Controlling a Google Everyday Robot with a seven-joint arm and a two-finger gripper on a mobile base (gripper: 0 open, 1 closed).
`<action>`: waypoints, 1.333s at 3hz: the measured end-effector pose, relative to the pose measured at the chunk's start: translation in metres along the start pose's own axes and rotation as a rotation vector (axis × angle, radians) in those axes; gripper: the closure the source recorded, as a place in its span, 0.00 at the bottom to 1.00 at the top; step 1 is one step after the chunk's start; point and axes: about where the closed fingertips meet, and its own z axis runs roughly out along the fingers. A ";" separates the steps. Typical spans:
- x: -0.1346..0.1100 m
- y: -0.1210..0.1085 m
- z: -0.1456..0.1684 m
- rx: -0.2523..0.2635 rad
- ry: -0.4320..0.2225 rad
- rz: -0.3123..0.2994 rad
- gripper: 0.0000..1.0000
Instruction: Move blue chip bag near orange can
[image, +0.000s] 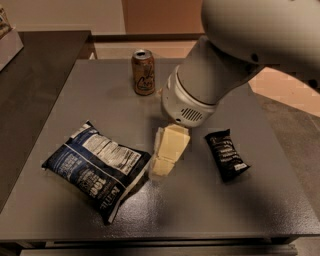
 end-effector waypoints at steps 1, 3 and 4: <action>-0.018 0.013 0.033 -0.047 0.009 -0.034 0.00; -0.027 0.029 0.073 -0.094 -0.028 -0.046 0.00; -0.031 0.033 0.080 -0.099 -0.043 -0.050 0.10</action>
Offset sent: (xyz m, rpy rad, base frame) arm -0.0217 0.0674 -0.0648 0.0224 0.0793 0.1008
